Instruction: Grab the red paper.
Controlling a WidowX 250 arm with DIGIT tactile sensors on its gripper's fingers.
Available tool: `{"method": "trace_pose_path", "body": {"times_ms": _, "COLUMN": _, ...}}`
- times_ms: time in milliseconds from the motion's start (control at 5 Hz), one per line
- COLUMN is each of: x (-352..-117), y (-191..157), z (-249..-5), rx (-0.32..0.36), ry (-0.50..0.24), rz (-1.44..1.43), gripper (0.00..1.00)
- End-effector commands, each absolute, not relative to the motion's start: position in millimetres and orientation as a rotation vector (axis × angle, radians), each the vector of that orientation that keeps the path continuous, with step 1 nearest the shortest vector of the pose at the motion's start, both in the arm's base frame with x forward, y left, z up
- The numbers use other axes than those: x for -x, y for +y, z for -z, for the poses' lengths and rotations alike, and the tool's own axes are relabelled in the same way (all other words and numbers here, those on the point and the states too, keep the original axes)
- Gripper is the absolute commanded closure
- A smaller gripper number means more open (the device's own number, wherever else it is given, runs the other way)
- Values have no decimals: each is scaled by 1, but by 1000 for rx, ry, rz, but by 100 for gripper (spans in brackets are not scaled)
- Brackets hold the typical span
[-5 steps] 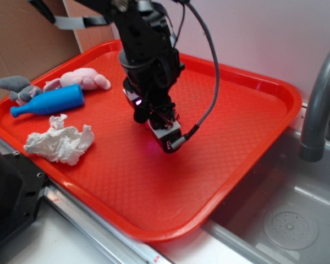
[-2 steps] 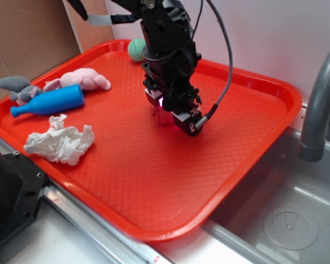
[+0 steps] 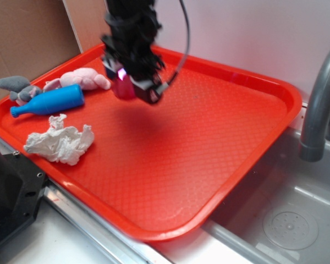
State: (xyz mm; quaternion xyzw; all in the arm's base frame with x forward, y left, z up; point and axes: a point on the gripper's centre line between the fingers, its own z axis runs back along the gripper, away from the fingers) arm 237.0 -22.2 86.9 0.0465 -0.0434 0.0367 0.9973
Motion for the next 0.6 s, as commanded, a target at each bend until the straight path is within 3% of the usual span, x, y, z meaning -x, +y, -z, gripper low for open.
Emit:
{"method": "trace_pose_path", "body": {"times_ms": 0, "x": -209, "y": 8, "z": -197, "rx": 37, "ry": -153, "rz": -254, "gripper": 100}}
{"method": "trace_pose_path", "body": {"times_ms": 200, "x": -203, "y": -1, "z": -239, "rx": 18, "ry": -195, "rz": -260, "gripper": 100}}
{"method": "trace_pose_path", "body": {"times_ms": 400, "x": -208, "y": -10, "z": -218, "rx": -41, "ry": -169, "rz": -260, "gripper": 100}}
